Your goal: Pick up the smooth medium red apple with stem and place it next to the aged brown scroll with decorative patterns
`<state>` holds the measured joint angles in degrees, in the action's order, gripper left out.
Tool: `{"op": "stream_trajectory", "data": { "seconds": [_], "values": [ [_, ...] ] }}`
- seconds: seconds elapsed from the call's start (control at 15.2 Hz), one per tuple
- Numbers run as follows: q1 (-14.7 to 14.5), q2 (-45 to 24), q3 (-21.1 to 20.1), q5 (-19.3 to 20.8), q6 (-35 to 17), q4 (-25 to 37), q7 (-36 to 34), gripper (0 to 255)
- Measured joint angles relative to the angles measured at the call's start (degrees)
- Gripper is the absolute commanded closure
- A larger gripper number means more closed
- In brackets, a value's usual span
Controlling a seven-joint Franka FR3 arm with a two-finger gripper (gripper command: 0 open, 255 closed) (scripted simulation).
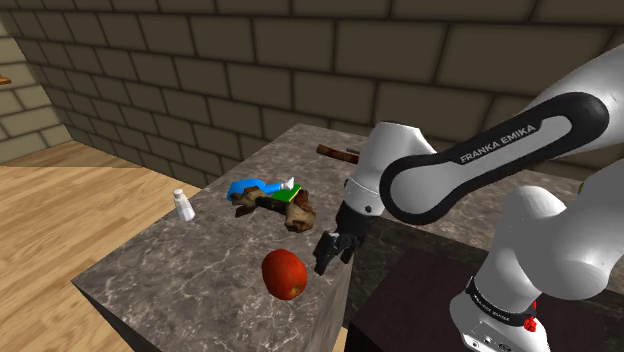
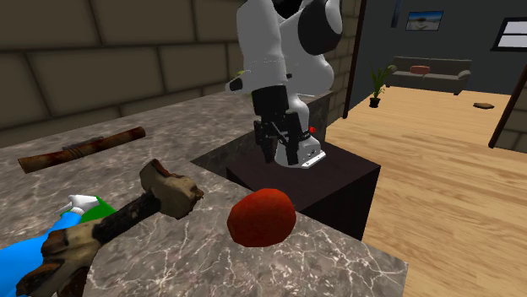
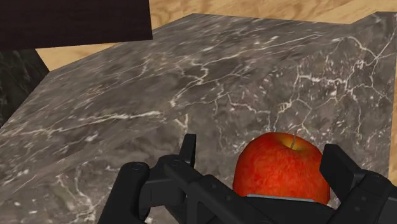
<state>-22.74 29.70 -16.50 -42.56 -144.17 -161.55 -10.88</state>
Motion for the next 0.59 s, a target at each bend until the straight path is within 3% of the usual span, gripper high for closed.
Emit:
{"op": "stream_trajectory", "data": {
  "seconds": [0.26,0.59],
  "values": [
    [-5.3,-9.9,-1.2,-10.1,-11.1,3.2,4.7,0],
    [-7.8,-16.2,-1.7,-15.7,-16.4,6.0,8.2,0]
  ]
}}
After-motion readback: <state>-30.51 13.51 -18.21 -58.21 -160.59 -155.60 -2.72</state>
